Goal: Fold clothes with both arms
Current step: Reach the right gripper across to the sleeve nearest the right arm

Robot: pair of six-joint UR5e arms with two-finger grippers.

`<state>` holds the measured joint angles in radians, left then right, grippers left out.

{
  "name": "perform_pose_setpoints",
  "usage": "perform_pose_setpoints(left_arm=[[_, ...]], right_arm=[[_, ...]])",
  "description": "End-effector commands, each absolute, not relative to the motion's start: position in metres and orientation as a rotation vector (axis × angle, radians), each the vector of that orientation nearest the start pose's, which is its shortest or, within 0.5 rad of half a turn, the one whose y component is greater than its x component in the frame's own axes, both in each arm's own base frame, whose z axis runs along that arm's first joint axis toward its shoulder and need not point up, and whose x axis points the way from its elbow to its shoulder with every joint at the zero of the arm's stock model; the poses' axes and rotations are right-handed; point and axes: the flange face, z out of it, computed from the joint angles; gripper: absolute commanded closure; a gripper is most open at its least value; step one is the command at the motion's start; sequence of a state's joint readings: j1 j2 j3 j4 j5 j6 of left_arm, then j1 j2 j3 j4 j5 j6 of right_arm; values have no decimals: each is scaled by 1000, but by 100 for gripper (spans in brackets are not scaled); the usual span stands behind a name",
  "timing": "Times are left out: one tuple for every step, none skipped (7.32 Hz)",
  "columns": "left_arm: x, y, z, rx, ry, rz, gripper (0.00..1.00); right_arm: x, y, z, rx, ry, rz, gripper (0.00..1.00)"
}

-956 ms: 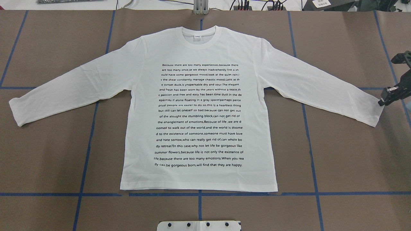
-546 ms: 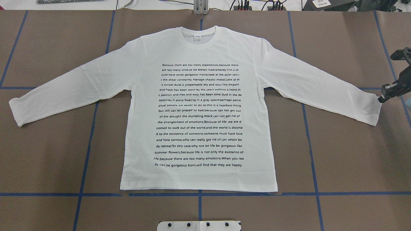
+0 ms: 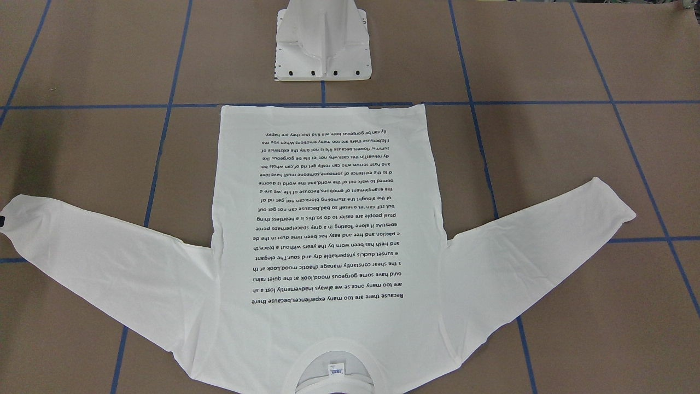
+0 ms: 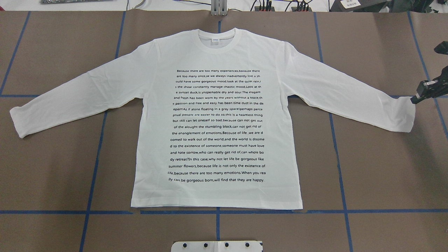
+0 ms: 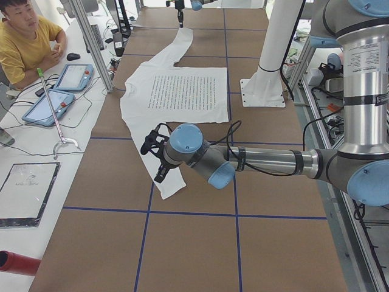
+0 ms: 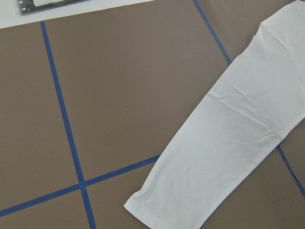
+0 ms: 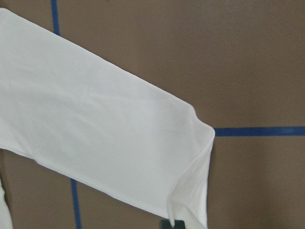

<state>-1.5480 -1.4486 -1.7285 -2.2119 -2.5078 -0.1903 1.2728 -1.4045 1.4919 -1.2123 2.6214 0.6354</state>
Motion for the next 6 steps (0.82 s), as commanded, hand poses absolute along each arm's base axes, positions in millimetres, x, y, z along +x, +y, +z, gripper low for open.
perform_pose_setpoints(left_arm=[[-43,-455,552,532,959,170,0],[-43,-456,550,535,958,171,0],[-42,-455,551,536,960,172,0],[-42,-455,550,542,960,175,0],[-42,-455,550,543,960,176,0],[-42,-450,554,549,960,181,0]], right_arm=[[-191,-571,444,-163,-1142,137,100],[-242,-585,384,-194,-1143,197,100],[-310,-594,317,-174,-1125,251,100],[-368,-599,253,-172,-1130,319,100],[-437,-600,193,-156,-1123,370,100],[-508,-591,134,-118,-1116,433,100]])
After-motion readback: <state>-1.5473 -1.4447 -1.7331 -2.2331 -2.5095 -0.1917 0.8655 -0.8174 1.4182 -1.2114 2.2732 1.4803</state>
